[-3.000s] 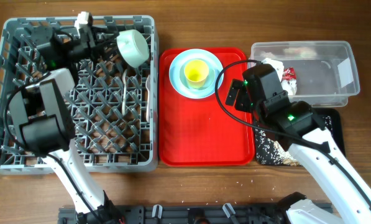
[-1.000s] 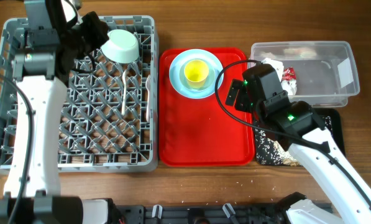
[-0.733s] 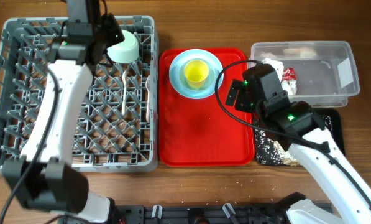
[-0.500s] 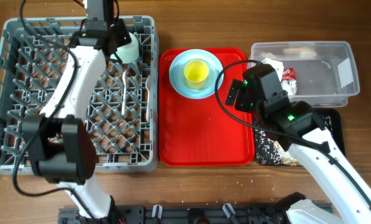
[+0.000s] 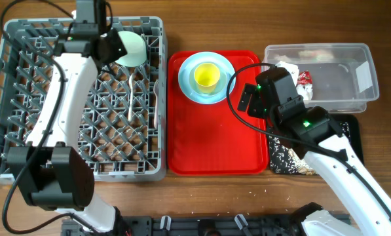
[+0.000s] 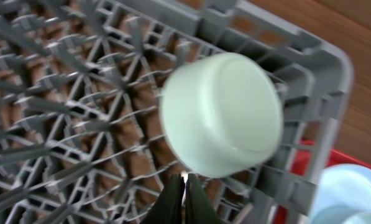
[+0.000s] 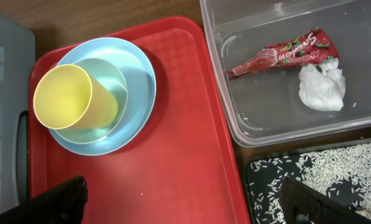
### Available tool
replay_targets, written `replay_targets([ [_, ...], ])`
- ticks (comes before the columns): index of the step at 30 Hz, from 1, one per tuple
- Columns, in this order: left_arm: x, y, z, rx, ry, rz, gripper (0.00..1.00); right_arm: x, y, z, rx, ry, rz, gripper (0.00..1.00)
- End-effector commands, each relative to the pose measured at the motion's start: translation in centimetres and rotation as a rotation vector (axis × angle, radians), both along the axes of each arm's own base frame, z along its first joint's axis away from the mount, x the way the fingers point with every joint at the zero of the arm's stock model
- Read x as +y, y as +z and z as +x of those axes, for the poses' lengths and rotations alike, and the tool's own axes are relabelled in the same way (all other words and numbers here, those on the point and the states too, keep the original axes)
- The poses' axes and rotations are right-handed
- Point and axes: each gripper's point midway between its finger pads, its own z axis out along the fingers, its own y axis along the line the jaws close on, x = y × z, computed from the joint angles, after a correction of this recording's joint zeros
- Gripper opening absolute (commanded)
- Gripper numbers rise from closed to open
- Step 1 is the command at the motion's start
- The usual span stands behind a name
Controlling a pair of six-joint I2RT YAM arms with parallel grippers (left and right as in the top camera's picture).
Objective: Sort waste into correct bins and load items into the dishwasher rack
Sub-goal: 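Lower the green bowl into the rack slots and open the left gripper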
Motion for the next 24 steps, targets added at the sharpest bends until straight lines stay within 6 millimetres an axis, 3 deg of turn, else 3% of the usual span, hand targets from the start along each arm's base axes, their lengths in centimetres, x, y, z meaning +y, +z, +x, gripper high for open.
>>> replay_targets([
  [1,-0.4,0.8,0.9,-0.053,-0.001,-0.077,0.04,0.0,0.1,0.1,-0.003,-0.001,0.003,1.00],
  [2,-2.1,1.4,1.8,-0.095,-0.053,-0.146,0.04,0.0,0.1,0.1,-0.003,-0.001,0.003,1.00],
  [4,-2.1,1.3,2.4,-0.115,-0.048,-0.122,0.04,0.0,0.1,0.1,-0.003,0.000,0.003,1.00],
  [7,2.0,-2.1,0.4,0.033,0.109,0.056,0.04,0.0,0.1,0.1,-0.003,0.000,0.003,1.00],
  [10,3.1,-2.9,-0.2,0.067,0.144,0.050,0.04,0.0,0.1,0.1,-0.003,-0.001,0.003,1.00],
  [14,2.6,-5.0,0.7,0.089,0.130,0.029,0.04,0.0,0.1,0.1,-0.003,0.000,0.003,1.00],
  [18,-0.6,-8.2,1.1,0.154,0.038,-0.133,0.04,0.0,0.1,0.1,-0.003,0.000,0.003,1.00],
  [20,-0.9,-7.1,1.3,0.123,0.029,-0.148,0.04,0.0,0.1,0.1,-0.003,0.000,0.003,1.00],
  [24,-1.0,-1.5,1.3,-0.008,0.016,-0.155,0.04,0.0,0.1,0.1,-0.003,-0.001,0.003,1.00],
])
